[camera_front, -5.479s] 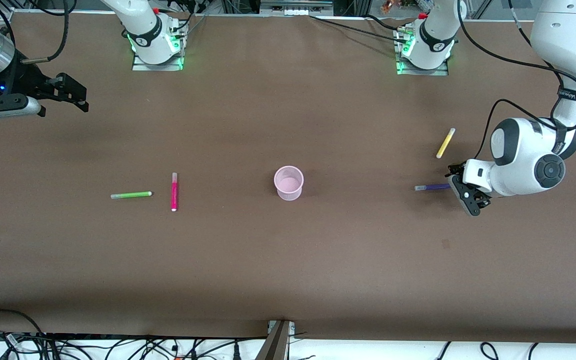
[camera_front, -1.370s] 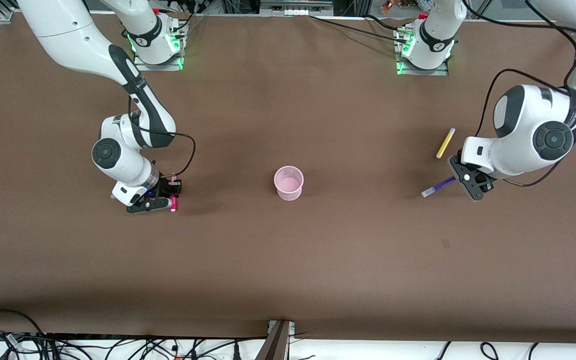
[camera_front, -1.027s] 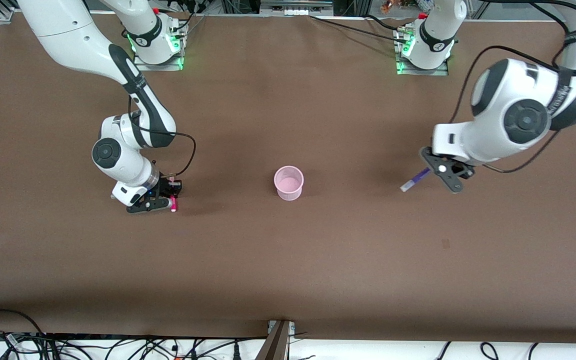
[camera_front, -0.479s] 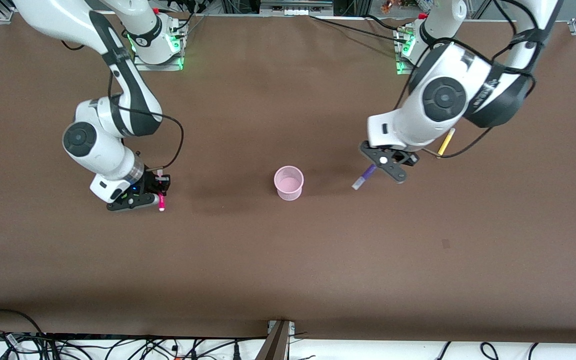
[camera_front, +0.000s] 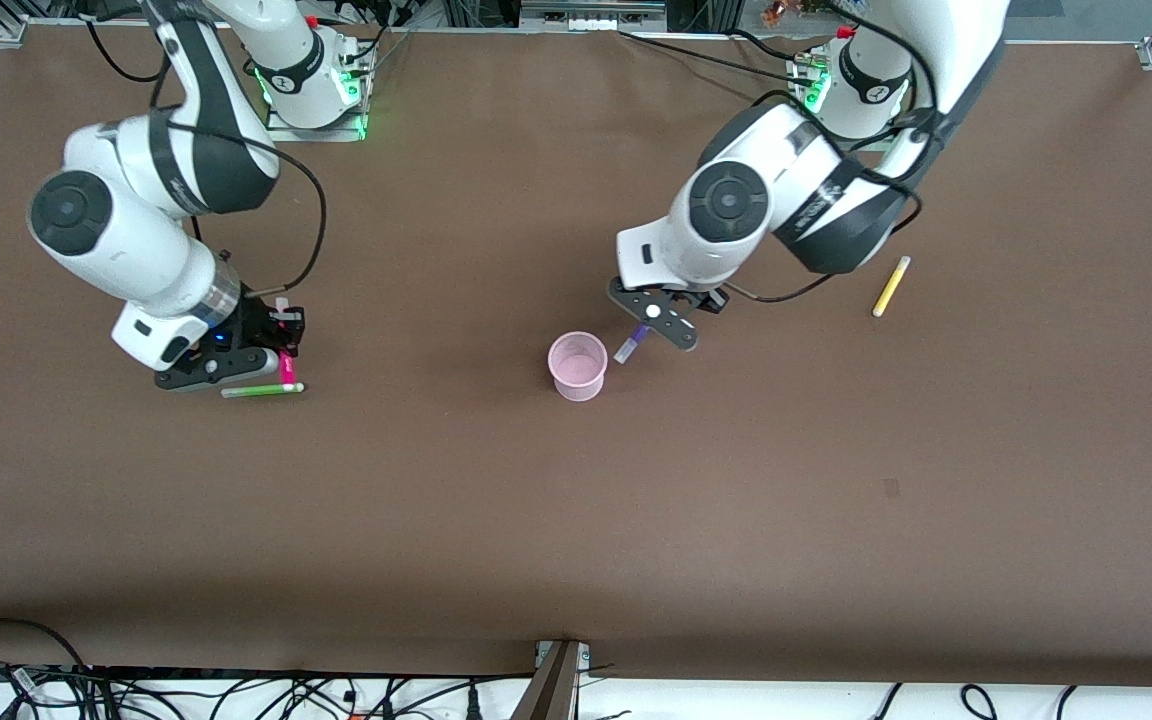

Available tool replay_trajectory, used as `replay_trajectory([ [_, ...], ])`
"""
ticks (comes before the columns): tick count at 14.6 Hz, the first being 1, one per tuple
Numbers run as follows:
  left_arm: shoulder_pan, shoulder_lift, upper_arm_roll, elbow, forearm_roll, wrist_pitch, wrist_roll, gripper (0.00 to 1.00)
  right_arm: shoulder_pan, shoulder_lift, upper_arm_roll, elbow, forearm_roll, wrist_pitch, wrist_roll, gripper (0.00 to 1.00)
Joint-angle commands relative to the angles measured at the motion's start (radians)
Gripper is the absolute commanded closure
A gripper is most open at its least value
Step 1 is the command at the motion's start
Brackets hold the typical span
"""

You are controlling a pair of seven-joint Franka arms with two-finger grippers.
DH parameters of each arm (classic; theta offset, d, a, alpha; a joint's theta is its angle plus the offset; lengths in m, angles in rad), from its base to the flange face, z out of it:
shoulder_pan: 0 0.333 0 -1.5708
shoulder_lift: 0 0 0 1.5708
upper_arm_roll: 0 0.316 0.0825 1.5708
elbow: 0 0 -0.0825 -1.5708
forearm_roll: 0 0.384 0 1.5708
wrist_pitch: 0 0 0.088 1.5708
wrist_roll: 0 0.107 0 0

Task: Organize pens into pink holder with both arms
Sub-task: 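Lift the blue marker with the left gripper and carry it over the cup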

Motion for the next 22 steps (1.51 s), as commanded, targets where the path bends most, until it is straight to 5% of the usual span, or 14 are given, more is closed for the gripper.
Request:
replay_trajectory([
  [1, -0.060, 0.077, 0.012, 0.072, 0.061, -0.018, -0.073, 0.98, 0.001, 0.005, 0.004, 0.128, 0.001, -0.124, -0.010, 1.00],
  [5, -0.130, 0.153, 0.033, 0.170, 0.069, -0.017, -0.136, 0.96, 0.001, 0.010, 0.013, 0.272, 0.003, -0.310, -0.007, 1.00],
  [9, -0.251, 0.157, 0.164, 0.179, 0.062, -0.017, -0.142, 0.96, 0.001, 0.019, 0.016, 0.264, 0.004, -0.323, 0.001, 1.00],
  [22, -0.317, 0.200, 0.205, 0.222, 0.067, -0.018, -0.138, 0.94, 0.020, 0.025, 0.016, 0.261, 0.004, -0.324, 0.002, 1.00],
])
